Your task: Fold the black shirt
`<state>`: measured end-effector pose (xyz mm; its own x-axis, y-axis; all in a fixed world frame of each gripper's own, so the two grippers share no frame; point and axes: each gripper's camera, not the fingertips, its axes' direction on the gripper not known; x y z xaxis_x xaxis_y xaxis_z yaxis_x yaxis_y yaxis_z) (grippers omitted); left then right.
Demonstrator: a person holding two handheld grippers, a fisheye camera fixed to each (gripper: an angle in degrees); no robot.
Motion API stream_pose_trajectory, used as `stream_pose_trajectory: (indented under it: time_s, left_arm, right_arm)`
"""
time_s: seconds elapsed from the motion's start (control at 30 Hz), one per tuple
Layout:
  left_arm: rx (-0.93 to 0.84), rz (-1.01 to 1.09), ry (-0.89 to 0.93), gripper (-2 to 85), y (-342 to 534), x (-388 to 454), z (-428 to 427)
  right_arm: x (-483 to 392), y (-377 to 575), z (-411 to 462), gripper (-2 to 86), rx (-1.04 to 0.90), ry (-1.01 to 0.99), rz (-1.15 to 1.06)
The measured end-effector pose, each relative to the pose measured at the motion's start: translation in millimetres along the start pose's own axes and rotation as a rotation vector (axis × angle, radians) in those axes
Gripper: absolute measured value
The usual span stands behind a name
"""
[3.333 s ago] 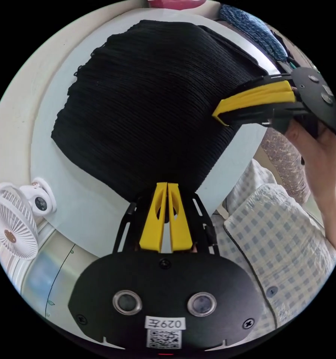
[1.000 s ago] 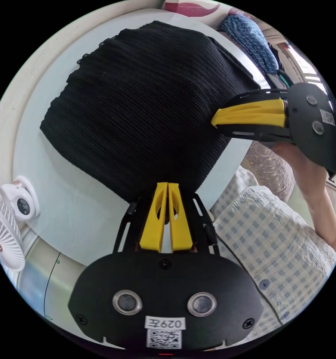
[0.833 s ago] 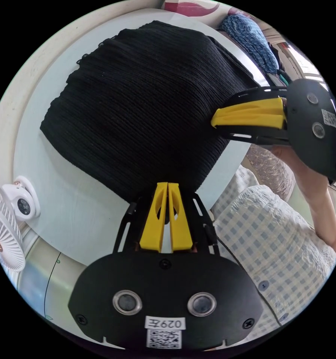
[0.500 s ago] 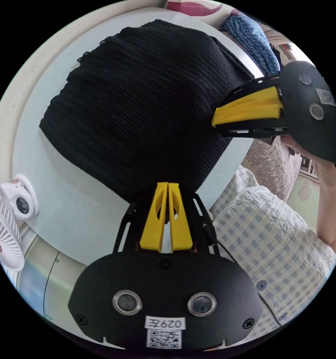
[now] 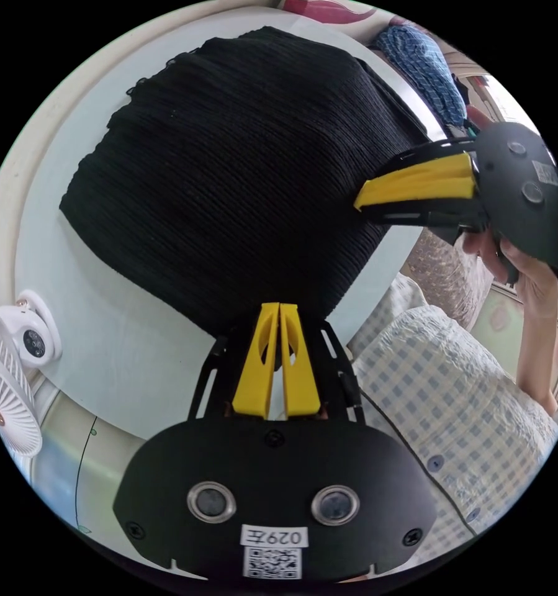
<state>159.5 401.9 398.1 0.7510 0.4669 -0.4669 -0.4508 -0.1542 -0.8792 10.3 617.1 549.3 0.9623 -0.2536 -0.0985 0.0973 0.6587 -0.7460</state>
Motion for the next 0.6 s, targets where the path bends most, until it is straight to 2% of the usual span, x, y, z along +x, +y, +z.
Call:
stream_pose_trajectory:
  time_s: [0.27, 0.6]
  left_arm:
    - [-0.002, -0.005, 0.024, -1.0, 7.1, -7.0, -0.4]
    - [0.014, -0.02, 0.023, -1.0, 20.1, -11.6, -0.1]
  right_arm:
    - [-15.8, 1.4, -0.2, -0.7, 0.024, 0.081, 0.012]
    - [-12.7, -0.9, -3.4, -0.7, 0.023, 0.017, 0.026]
